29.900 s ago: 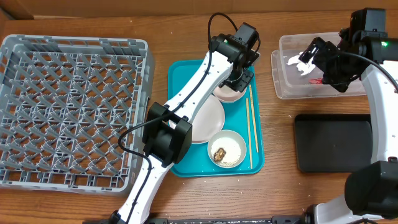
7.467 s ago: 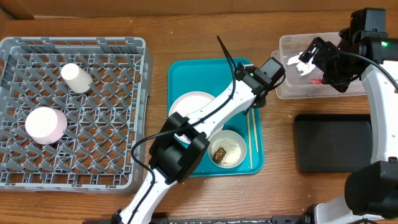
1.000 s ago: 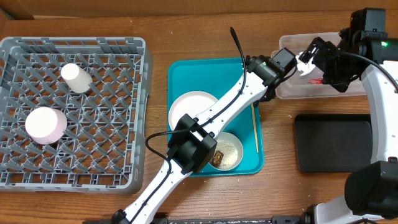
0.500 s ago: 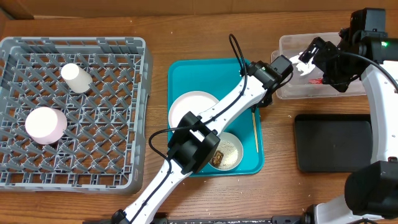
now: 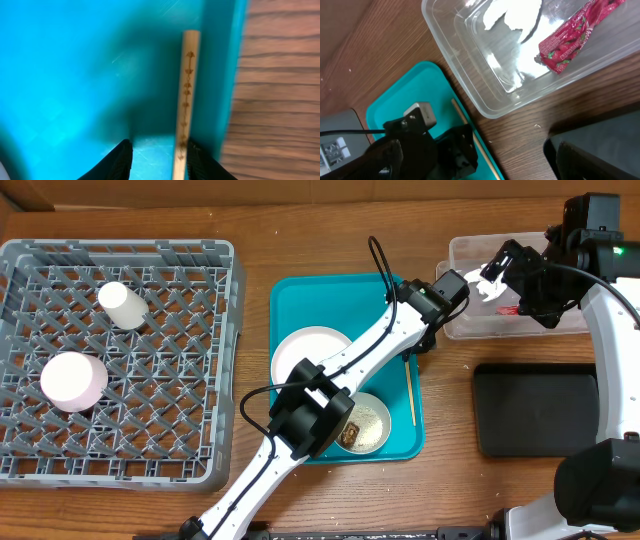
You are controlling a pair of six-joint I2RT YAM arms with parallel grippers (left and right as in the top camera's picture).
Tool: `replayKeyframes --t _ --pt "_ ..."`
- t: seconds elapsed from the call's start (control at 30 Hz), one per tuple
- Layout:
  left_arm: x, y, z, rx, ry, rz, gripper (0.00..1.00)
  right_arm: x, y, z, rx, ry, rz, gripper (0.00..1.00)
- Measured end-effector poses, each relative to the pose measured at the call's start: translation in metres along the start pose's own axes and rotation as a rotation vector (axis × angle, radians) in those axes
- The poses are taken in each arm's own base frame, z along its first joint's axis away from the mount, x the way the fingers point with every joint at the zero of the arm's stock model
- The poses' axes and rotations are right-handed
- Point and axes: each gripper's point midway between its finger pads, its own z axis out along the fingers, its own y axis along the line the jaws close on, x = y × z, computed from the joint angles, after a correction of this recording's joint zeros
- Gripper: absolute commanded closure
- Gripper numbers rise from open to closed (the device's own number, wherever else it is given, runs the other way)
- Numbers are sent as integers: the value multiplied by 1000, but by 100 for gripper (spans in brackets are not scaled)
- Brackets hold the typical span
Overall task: Sort waste into correct bins and load items into the dishwasher
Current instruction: 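Move the left gripper back to the tray and grasp the second chopstick, then carry the second chopstick to the rack and release it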
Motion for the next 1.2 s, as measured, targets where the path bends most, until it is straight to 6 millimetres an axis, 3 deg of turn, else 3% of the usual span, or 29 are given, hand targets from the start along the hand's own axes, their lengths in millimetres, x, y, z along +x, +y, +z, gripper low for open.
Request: replayKeyframes --t 0.2,0.3,0.4,0.67,0.77,0.93,1.07,1.2 --pt "1 3 6 -8 -3 1 68 0 0 0 0 0 0 0" --pt "1 2 6 -3 -7 16 78 0 0 0 0 0 1 0" --pt "1 2 6 -1 -7 30 96 0 0 0 0 0 1 0" --pt "2 2 3 15 22 101 96 0 0 0 0 -1 0 0" --pt "7 12 -3 -2 77 141 96 0 0 0 1 0 1 0" --pt "-14 24 -37 18 89 157 96 0 0 0 0 0 0 0" --pt "-57 42 -91 95 9 154 96 0 0 0 0 0 1 0" --pt "-92 73 -133 171 -46 127 96 0 0 0 0 0 0 0"
